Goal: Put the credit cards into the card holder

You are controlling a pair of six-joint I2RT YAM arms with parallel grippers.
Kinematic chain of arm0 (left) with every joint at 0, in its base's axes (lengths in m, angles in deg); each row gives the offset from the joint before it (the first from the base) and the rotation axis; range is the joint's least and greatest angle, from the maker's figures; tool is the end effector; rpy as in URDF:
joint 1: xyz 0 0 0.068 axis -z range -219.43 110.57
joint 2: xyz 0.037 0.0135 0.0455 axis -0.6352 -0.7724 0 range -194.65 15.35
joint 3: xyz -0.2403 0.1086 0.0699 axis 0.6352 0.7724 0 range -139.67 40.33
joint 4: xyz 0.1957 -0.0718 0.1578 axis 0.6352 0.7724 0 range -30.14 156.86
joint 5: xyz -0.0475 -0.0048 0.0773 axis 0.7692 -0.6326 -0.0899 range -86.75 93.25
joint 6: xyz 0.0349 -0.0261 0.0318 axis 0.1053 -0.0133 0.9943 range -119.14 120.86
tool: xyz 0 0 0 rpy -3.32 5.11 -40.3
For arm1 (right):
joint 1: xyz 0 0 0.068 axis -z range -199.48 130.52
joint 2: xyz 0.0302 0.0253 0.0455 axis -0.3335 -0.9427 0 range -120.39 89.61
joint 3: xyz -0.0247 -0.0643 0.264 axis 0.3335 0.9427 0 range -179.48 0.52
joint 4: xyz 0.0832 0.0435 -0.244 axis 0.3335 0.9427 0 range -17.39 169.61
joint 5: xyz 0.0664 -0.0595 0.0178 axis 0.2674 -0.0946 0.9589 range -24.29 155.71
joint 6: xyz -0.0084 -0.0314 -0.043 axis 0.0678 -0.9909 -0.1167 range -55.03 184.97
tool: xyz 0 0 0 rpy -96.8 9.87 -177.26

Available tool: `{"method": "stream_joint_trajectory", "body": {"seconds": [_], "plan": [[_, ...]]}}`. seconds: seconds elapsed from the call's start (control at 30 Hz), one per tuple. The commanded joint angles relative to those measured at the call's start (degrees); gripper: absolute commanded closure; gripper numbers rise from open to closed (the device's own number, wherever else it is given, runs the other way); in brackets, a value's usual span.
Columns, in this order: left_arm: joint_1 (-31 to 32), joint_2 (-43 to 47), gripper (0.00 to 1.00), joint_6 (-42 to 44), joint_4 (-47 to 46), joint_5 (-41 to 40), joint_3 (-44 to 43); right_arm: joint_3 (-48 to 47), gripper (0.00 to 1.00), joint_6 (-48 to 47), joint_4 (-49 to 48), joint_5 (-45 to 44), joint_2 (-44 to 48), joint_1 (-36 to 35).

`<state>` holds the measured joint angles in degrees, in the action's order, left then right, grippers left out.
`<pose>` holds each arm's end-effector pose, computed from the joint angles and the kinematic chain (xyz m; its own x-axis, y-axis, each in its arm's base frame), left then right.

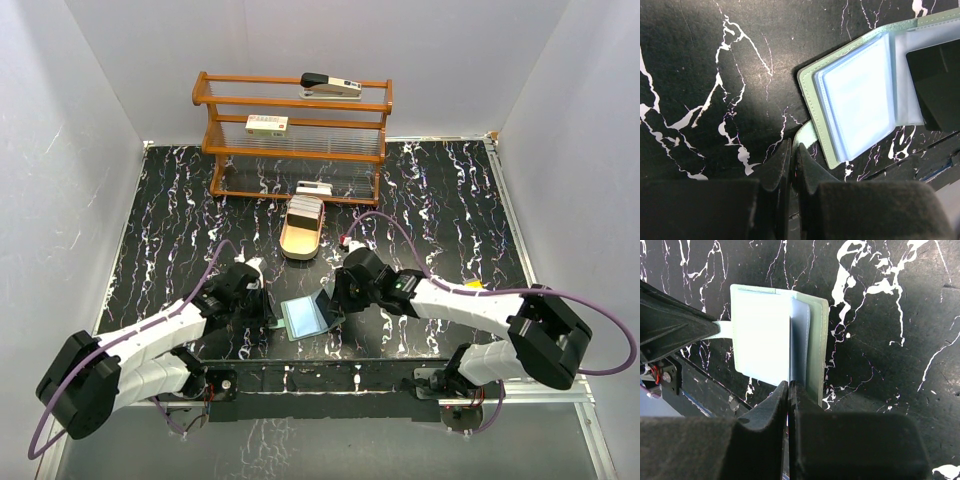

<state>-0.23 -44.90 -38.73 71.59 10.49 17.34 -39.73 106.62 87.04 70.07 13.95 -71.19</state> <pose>0.1460 -0.1247 0.1596 -0.8911 -0.0891 -0.4450 0.1599 0.8560 -0.4916 0.1588 0.2054 0.1926 -0.8941 -0.0632 -0.4433 -0.2927 0.8316 0.4719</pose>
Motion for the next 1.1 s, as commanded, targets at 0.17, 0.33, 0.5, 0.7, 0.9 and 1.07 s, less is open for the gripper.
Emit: {"method": "stream_joint_trajectory", "body": {"seconds": [0.17, 0.33, 0.5, 0.7, 0.9, 1.07], "plan": [[0.32, -0.98, 1.0, -0.13, -1.09, -0.39, 0.53, 2.78, 1.0, 2.55, -8.36, -0.01, 1.34, -0.24], [0.27, -1.11, 1.0, -0.39, -1.78, -0.11, 0.59, 4.08, 1.0, 1.95, -10.05, -0.15, 2.0, -0.24], [0.26, -1.44, 1.0, -0.4, -2.51, 0.2, 0.66, 6.4, 1.0, 2.42, -14.56, 0.75, 3.3, -0.19], [0.31, -2.14, 1.0, -0.46, -3.27, 0.65, 0.58, 6.81, 1.0, 2.42, -15.74, 0.65, 2.25, -0.2], [0.27, -1.98, 1.0, -0.84, -3.97, 1.1, 1.05, 7.91, 1.0, 3.03, -17.43, 0.7, 1.74, -0.15], [0.27, -2.45, 1.0, -0.9, -4.01, 1.1, 0.86, 9.08, 1.0, 2.98, -19.14, -0.53, 1.43, -0.11]]}}
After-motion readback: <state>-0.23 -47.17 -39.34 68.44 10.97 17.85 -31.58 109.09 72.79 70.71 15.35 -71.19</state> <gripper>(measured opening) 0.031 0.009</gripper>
